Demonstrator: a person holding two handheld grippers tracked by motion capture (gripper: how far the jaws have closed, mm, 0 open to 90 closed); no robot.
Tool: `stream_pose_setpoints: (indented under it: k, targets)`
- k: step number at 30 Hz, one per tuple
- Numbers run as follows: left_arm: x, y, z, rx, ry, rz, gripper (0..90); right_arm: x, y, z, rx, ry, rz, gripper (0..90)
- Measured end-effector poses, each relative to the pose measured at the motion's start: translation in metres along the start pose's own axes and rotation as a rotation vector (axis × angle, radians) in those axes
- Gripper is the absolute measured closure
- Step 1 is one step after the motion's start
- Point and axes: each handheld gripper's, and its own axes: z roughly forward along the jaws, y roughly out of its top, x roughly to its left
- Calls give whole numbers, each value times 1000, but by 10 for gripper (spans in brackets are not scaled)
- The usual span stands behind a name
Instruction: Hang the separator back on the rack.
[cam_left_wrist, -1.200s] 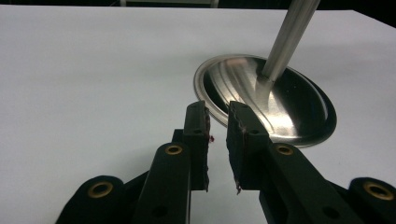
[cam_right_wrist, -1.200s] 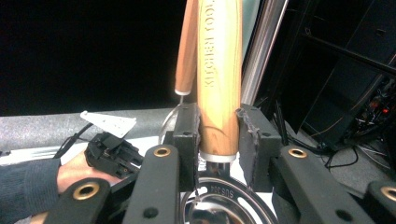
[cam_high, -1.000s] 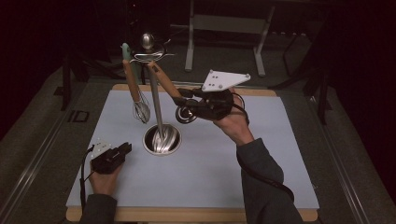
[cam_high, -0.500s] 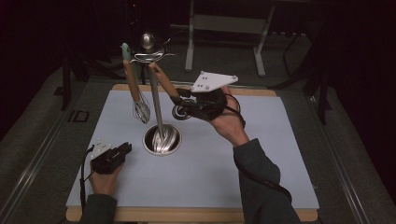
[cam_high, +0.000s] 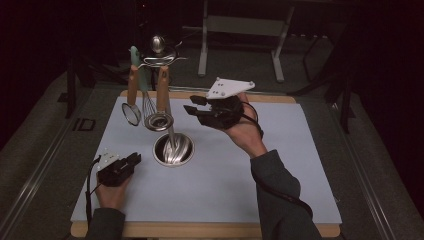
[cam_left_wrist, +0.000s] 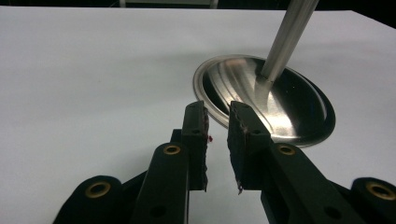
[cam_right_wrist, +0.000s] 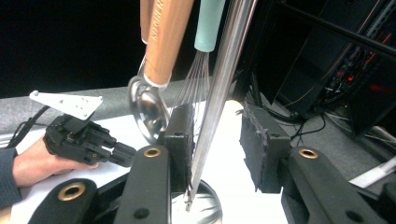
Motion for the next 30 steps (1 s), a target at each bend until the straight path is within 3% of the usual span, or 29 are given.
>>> stream_pose_setpoints:
  k: [18,30]
  targets:
    - [0,0,0,1,3,2,775,-16,-25,-24,25,1,78,634]
    - [0,0,0,7,5,4,774,-28,-69,-33,96,-4,150,623]
